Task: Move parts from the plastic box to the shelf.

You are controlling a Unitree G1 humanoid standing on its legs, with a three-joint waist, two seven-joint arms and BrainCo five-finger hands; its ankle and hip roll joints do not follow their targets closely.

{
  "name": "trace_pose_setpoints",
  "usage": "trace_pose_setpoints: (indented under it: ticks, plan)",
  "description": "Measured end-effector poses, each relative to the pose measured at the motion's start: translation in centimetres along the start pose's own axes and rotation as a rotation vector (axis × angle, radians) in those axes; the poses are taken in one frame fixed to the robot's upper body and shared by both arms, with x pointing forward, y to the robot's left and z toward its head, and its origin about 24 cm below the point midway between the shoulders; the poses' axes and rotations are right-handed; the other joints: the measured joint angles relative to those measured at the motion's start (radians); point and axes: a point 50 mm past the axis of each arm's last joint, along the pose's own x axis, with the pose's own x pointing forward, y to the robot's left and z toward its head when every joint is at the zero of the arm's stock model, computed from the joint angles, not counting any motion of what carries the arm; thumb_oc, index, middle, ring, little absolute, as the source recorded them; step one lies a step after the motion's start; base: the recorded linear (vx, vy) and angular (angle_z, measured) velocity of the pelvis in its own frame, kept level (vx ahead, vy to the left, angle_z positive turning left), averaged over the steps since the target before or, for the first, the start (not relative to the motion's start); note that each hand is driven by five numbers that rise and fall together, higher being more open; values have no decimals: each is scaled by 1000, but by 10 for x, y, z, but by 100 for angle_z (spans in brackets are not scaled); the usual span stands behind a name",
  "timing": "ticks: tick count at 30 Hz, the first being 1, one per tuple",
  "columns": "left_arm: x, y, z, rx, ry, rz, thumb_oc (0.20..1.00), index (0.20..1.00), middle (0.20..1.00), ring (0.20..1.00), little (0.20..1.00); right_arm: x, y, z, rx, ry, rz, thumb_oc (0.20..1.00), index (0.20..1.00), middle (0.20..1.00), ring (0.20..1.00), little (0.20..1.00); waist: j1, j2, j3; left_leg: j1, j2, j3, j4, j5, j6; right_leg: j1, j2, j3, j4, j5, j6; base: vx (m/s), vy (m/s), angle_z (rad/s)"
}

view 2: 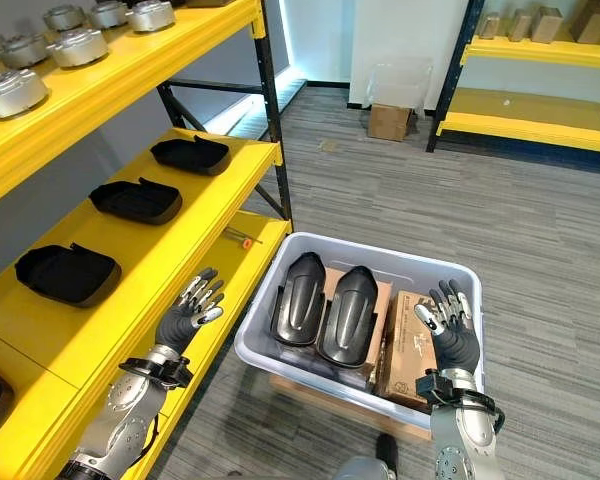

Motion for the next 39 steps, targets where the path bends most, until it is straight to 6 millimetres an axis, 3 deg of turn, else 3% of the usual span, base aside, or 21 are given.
trace_pose_setpoints:
  ticks: [9,18,33,37,38,39]
  plan:
    - [-1,0,-2,-4,5,3,1000,1000,1000,1000,1000,1,-2,1,-11,3,1,1000,1000,1000,1000,1000,-3,-6,-14,-6,15,1,-1,0,0,3,16,-6,-22,4,-3,15,-7,0]
    - [-16,3,-15,-25,56,38,1000,1000,1000,1000,1000,-4,2,-6,-9,43,24,1000,1000,1000,1000,1000,1,-4,-52,1,44,2,-6,1,-1,35,49,-20,-76,22,-11,11,-8,-1]
    - [-17,-1,-19,-57,55,48,1000,1000,1000,1000,1000,-3,4,-7,-9,50,38,1000,1000,1000,1000,1000,5,6,-59,-9,44,-2,-4,3,-4,31,47,-25,-77,28,-8,-4,-21,0]
    - [-17,7,-16,-62,41,108,1000,1000,1000,1000,1000,0,7,-5,-13,41,55,1000,1000,1000,1000,1000,0,12,-31,-8,90,-4,48,-4,7,-11,77,-13,52,-50,-30,-110,-259,-7]
    - [-20,14,-13,-77,32,138,1000,1000,1000,1000,1000,2,8,-4,-36,48,83,1000,1000,1000,1000,1000,27,11,-5,-13,141,-6,109,-7,12,-72,113,-5,217,-124,-84,-125,-272,-30]
    - [-22,18,-14,-68,37,148,1000,1000,1000,1000,1000,2,7,-4,-39,51,84,1000,1000,1000,1000,1000,35,-9,6,-14,139,-14,144,3,20,-91,122,-3,262,-158,-104,-150,-245,-45]
